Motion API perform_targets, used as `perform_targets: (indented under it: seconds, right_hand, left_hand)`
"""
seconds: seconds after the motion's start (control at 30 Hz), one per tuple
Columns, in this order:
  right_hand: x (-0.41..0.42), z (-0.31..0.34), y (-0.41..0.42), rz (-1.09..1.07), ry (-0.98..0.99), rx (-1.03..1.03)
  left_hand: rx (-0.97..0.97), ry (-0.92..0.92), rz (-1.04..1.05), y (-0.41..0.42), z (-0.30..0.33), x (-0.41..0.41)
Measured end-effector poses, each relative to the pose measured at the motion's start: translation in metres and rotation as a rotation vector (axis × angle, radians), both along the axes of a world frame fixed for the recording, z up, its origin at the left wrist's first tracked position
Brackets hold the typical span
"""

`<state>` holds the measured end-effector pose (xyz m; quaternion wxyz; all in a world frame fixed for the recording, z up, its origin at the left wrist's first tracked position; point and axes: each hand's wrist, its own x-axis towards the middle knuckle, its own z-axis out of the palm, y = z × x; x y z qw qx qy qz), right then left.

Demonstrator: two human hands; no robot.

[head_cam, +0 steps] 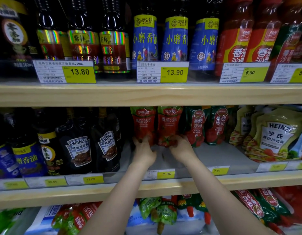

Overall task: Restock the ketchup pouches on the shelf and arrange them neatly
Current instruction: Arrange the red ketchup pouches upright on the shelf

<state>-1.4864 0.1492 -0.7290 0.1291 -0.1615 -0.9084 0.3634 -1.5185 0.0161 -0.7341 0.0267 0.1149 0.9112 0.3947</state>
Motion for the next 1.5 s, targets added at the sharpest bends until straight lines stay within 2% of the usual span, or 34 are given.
perform_targets:
  seconds: [0.13, 0.3, 0.37, 0.47, 0.57, 0.67, 0.83, 0.93, 1.0, 1.2, 1.33, 1.5]
  right_hand:
    - [0.004, 0.000, 0.000, -0.013, 0.008, -0.003]
    - [0.029, 0.005, 0.000, 0.035, 0.037, 0.072]
    - [0.039, 0.006, 0.001, 0.070, 0.034, 0.123]
    - [0.041, 0.008, 0.006, 0.051, 0.018, 0.146]
    - [0.032, 0.011, 0.008, 0.073, -0.048, 0.150]
    - [0.021, 0.012, 0.007, 0.107, -0.069, 0.153]
    - [0.021, 0.006, 0.018, 0.114, -0.054, 0.112]
    - [0.029, 0.001, 0.040, -0.011, -0.055, 0.133]
    - [0.029, -0.001, 0.053, -0.017, -0.079, 0.138]
    - [0.021, -0.006, 0.059, -0.002, -0.107, 0.136]
    - [0.050, 0.007, 0.061, 0.042, -0.024, 0.159]
    - [0.136, 0.026, 0.095, 0.090, 0.050, 0.322]
  left_hand:
    - [-0.005, 0.053, -0.019, -0.004, -0.002, 0.005]
    - [-0.121, 0.326, -0.116, -0.027, -0.005, 0.027]
    - [-0.169, 0.378, -0.126, -0.034, -0.006, 0.030]
    - [-0.204, 0.251, -0.150, -0.033, -0.003, 0.023]
    - [-0.322, 0.103, -0.218, -0.021, 0.000, 0.009]
    - [-0.353, 0.041, -0.201, -0.010, -0.002, 0.001]
    - [-0.371, 0.117, -0.169, -0.001, -0.006, 0.006]
    - [-0.251, 0.148, -0.293, 0.015, -0.009, 0.014]
    - [-0.209, 0.149, -0.374, 0.027, -0.009, 0.017]
    - [-0.169, 0.114, -0.371, 0.033, -0.010, 0.018]
    - [-0.197, 0.363, -0.324, 0.030, -0.003, 0.041]
    - [-0.132, 0.543, -0.510, 0.057, 0.003, 0.091]
